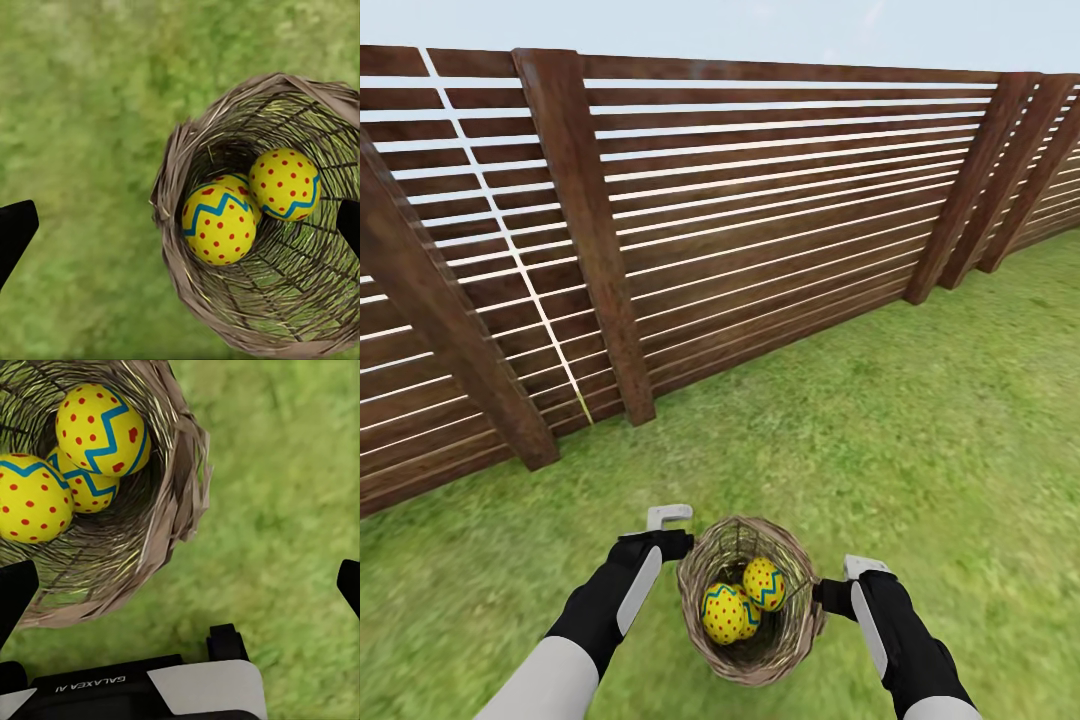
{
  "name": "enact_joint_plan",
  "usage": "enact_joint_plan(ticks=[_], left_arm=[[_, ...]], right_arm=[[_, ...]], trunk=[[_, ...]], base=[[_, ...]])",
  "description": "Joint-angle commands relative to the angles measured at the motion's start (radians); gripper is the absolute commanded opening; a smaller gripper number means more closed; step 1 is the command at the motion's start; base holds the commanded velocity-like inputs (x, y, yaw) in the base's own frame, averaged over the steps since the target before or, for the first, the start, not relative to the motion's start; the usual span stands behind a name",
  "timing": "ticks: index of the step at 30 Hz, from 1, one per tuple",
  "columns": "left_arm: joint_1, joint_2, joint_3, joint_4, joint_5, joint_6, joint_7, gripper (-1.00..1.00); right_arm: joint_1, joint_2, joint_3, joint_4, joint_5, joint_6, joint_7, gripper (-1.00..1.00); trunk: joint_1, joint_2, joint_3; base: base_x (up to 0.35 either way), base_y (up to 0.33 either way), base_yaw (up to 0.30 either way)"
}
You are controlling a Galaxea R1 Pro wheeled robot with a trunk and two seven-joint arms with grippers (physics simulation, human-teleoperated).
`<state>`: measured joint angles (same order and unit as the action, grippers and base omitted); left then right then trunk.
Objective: Take the three Easter eggs out of the wicker basket on the lawn in the garden, then place them on the lawn next to a single tree (choose any tree) so that all three eggs are next to the same tree and none are left in the basket.
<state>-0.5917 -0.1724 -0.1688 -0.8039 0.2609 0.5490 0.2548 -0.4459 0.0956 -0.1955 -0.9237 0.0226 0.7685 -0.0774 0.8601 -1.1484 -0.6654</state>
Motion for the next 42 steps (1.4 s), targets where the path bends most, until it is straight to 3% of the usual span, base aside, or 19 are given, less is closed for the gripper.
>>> enact_joint_plan(ticks=[1,20,42], left_arm=[[0.000,0.001,-0.003,-0.001,0.011,0.003,0.009,1.00],[0.000,0.001,-0.003,-0.001,0.011,0.005,0.009,1.00],[0.000,0.001,-0.003,-0.001,0.012,0.005,0.009,1.00]], right_arm=[[-0.001,0.001,-0.002,-0.001,0.002,0.005,-0.001,1.00],[-0.001,0.001,-0.002,-0.001,0.002,0.005,-0.001,1.00],[-0.001,0.001,-0.002,-0.001,0.002,0.005,-0.001,1.00]], trunk=[[0.000,-0.001,-0.001],[0.000,-0.001,-0.001],[0.084,-0.155,-0.070]], base=[[0.003,0.000,0.000],[0.000,0.000,0.000],[0.000,0.000,0.000]])
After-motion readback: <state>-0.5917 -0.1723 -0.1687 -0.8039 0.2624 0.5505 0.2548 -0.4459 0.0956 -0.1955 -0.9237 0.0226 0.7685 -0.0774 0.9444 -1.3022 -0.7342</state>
